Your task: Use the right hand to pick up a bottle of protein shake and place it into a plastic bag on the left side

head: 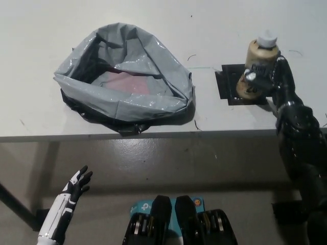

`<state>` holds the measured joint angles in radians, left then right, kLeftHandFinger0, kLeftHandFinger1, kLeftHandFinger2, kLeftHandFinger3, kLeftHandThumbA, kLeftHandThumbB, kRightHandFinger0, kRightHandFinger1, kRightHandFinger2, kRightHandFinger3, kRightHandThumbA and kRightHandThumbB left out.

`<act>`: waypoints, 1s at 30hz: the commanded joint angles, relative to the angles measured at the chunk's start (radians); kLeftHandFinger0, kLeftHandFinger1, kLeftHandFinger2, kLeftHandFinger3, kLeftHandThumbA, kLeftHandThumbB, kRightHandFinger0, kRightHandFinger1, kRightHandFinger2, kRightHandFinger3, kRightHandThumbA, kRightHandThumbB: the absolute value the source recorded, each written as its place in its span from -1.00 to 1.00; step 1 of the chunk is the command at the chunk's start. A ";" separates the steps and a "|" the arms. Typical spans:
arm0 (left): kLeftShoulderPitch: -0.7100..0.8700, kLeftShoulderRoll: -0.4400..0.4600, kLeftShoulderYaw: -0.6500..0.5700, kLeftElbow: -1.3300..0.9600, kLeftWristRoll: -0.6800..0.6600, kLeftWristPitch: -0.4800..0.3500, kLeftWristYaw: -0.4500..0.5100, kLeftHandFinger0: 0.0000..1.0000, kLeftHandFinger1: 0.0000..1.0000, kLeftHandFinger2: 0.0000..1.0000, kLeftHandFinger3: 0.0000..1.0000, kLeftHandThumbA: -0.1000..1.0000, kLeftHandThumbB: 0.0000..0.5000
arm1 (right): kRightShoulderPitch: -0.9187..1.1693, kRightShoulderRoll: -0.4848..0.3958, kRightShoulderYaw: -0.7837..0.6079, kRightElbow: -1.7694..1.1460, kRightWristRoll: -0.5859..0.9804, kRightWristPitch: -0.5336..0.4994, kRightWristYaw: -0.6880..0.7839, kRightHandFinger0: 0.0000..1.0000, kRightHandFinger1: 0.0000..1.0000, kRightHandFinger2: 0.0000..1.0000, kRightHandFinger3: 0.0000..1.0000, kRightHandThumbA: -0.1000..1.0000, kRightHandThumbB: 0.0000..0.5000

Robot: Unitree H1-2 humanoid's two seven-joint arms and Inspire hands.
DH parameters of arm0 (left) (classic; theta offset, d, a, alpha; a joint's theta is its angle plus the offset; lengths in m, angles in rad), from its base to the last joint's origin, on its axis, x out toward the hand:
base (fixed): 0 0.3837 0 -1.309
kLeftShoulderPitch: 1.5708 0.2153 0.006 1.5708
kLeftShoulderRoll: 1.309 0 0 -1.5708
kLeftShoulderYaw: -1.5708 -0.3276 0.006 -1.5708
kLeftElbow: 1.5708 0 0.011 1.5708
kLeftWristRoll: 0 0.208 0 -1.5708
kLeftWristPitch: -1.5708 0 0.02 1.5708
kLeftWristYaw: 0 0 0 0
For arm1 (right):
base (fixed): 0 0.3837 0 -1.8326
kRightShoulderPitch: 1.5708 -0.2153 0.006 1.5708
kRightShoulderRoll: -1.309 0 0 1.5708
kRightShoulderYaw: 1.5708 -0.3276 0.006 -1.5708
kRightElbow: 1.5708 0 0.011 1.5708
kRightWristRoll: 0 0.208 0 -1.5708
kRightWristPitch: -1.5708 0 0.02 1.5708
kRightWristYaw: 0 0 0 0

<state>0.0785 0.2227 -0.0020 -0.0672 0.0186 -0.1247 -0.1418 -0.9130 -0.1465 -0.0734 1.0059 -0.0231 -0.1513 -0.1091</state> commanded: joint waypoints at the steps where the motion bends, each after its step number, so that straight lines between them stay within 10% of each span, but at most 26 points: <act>1: -0.008 0.014 0.002 -0.036 0.014 -0.033 -0.001 1.00 1.00 1.00 1.00 1.00 0.23 | -0.101 -0.021 0.056 0.014 -0.100 -0.039 -0.115 -1.00 -0.69 -0.16 -0.62 -0.76 0.04; 23: -0.025 0.021 0.025 -0.054 0.033 -0.034 0.008 1.00 1.00 1.00 1.00 1.00 0.18 | -0.046 -0.006 0.144 -0.387 -0.213 -0.038 -0.152 -0.97 -0.28 0.35 0.28 -0.93 -0.28; 30: -0.028 0.022 0.022 -0.046 0.035 -0.037 0.005 1.00 1.00 1.00 1.00 1.00 0.19 | -0.129 0.035 0.298 -0.554 -0.300 0.067 -0.030 -1.00 -0.32 0.29 0.23 -0.71 -0.28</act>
<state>0.0602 0.2267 0.0139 -0.0867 0.0408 -0.1330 -0.1412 -0.9315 -0.1364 0.1617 0.5284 -0.2442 -0.1312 -0.2216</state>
